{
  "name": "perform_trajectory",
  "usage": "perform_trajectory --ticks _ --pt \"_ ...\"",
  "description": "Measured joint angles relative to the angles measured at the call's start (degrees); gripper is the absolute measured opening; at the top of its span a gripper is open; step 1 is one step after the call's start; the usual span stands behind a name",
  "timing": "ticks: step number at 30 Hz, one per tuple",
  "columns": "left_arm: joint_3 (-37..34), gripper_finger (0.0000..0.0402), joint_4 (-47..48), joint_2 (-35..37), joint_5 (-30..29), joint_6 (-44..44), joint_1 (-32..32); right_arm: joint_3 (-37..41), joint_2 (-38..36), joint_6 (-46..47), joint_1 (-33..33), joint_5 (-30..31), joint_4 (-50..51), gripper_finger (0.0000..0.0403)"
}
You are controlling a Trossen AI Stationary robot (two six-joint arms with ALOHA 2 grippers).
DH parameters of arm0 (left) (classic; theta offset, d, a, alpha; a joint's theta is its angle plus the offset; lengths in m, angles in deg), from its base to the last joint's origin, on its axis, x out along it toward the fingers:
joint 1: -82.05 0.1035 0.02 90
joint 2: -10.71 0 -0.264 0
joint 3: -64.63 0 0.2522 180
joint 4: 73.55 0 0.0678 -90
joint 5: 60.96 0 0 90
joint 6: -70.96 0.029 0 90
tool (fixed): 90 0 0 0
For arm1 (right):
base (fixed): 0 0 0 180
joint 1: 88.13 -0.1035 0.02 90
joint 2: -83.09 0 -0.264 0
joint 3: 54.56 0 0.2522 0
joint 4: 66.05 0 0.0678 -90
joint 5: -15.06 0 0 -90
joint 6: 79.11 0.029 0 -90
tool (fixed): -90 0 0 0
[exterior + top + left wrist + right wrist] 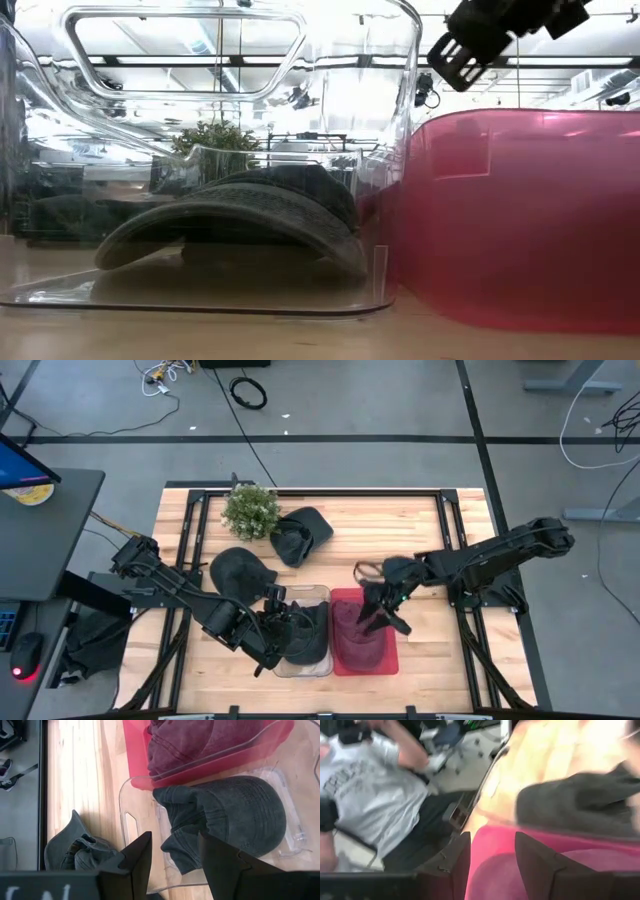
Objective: Pick & Place hat
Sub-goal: Put the bottom black cap into the transparent bin
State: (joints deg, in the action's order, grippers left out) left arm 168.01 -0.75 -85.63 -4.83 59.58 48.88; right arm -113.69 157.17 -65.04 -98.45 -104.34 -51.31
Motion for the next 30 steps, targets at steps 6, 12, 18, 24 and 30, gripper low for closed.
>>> perform_trajectory --ticks 6,12,18,24,30 --pt "0.0 0.0165 -1.48 0.0 -0.35 0.31 0.54 0.0 -6.29 6.93 7.31 -0.03 0.03 0.0157" --pt "0.0 0.0165 -1.49 0.0 -0.41 0.2 1.15 0.4 -13.65 5.54 11.48 3.22 -0.33 0.0157" --pt "0.0 0.0165 -1.92 0.0 -0.4 0.11 1.25 2.2 -18.86 -2.29 9.34 8.47 -0.2 0.0157" --pt "0.0 0.0165 -2.07 0.0 -0.39 0.02 1.25 6.94 -24.93 -7.33 8.05 9.54 -4.38 0.0157" --pt "0.0 0.0165 -2.38 0.0 -0.39 0.0 1.25 12.94 -33.58 -9.12 8.08 9.58 -8.59 0.0157"
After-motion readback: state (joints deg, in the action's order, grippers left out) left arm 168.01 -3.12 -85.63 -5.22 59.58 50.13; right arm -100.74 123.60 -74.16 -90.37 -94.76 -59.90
